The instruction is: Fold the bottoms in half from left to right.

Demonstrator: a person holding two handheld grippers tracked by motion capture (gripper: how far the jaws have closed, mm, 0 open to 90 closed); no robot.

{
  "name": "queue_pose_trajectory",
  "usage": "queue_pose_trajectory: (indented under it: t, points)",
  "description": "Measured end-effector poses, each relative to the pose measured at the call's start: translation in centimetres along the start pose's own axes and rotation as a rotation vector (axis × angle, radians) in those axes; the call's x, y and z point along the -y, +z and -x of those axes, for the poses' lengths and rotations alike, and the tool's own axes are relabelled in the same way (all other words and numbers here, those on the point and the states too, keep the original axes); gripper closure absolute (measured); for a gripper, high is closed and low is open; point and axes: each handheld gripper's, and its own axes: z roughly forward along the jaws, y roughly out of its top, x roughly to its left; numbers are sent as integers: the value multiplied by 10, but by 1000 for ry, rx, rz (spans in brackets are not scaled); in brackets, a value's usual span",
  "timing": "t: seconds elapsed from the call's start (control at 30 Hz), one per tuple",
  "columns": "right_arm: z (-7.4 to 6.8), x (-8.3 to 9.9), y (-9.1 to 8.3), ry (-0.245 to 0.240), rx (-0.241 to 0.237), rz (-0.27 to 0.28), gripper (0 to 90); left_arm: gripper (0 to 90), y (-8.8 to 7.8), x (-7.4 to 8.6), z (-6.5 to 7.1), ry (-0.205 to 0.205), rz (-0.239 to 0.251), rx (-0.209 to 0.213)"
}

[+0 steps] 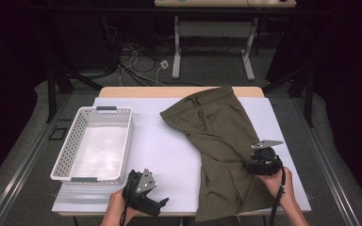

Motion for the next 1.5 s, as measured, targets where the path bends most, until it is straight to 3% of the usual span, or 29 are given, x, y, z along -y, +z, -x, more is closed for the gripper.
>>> queue_pose_trajectory:
  t: [0.1,0.2,0.23,0.3,0.37,0.7,0.87,0.93,1.0,1.07,1.3,1.5]
  points:
    - [-8,-2,3,-17,-11,-20,473,0,0,0,1,1,-2,1]
    - [-12,-1,7,-37,-2,-62,548,0,1,0,1,-1,3,-2]
    - [-11,1,10,-46,27,-88,713,0,1,0,1,-1,3,-1]
    - [-8,3,9,-44,42,-96,815,0,1,1,1,-1,-1,1]
    - [-5,4,8,-19,45,-95,860,0,0,1,1,-2,-1,2]
    - [15,2,-16,38,109,-41,873,0,-1,1,0,-3,1,-1]
    - [26,7,-15,52,152,-77,873,0,0,1,-1,-2,0,-3]
    - [31,12,-5,61,164,-124,866,0,0,1,-1,2,-2,-4]
    - [32,14,1,62,144,-140,836,0,0,1,-1,-2,0,-2]
    - [29,14,5,58,136,-150,737,0,0,1,-1,0,0,-2]
    - [25,7,-8,60,100,-58,511,0,0,1,0,0,0,-1]
    - [8,-2,-17,17,33,-10,465,0,0,1,0,0,-3,0]
